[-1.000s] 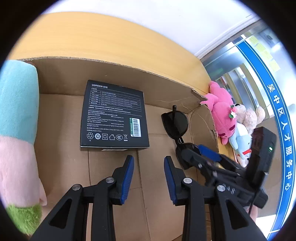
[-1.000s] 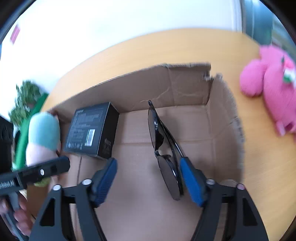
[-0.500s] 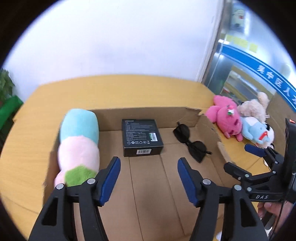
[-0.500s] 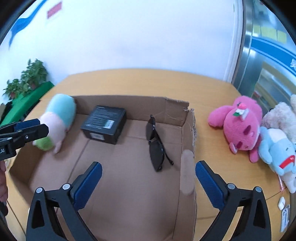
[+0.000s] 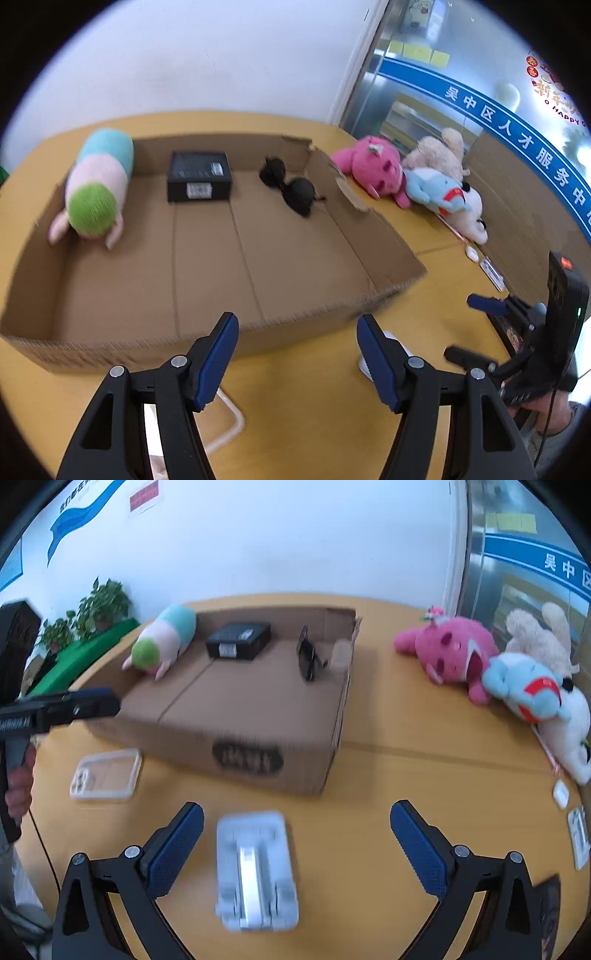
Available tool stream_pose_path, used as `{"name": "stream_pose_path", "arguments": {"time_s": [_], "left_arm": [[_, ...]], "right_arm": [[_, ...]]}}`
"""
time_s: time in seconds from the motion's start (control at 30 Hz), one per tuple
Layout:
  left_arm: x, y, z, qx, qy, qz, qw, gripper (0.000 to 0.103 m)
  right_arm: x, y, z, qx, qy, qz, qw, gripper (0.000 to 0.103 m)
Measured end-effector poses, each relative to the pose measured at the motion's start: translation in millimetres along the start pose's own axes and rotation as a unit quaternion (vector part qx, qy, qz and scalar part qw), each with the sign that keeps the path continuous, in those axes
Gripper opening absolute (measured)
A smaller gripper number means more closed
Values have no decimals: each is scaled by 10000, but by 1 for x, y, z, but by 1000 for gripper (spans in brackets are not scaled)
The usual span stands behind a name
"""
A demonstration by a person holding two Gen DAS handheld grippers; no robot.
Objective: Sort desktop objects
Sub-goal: 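Lift both open tools up out of the cardboard box, then move both tools down to the white phone stand on the table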
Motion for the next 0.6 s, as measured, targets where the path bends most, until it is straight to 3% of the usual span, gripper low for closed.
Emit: {"name": "stream_pose_path", "arguments": {"time_s": [0.17, 0.3, 0.33, 0.4, 0.5, 0.6], "left_arm": [[9, 20, -35, -467, -87, -197, 9987, 66], [7, 28, -50, -654, -174, -198, 9975, 66], [5, 29, -54, -687, -218, -196, 9972, 66], [3, 31, -58, -745, -315, -231, 9965, 66], [0, 32, -61, -793, -418, -327, 9954, 66], [-2, 38, -65, -943, -540, -476, 9929, 66]], "right_arm": [[-30, 23, -50, -428, -307, 199, 9984, 102], [-41, 40, -65, -574, -290, 269, 9976, 98], [-42, 44, -67, -614, -301, 234, 9974, 96], [-47, 53, -71, -739, -339, 245, 9964, 81], [-56, 54, -65, -623, -394, 284, 9969, 68], [-65, 57, -58, -532, -336, 269, 9977, 66]]}}
Point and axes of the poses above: each gripper's, at about its wrist camera, not at the fingertips, and y roughly the way its jaws point, x to its right, z to its top, the point moved 5 cm from there along y, roughly the way its jaws point, and after that the axes turned 9 degrees about -y, right-handed, at the moved point
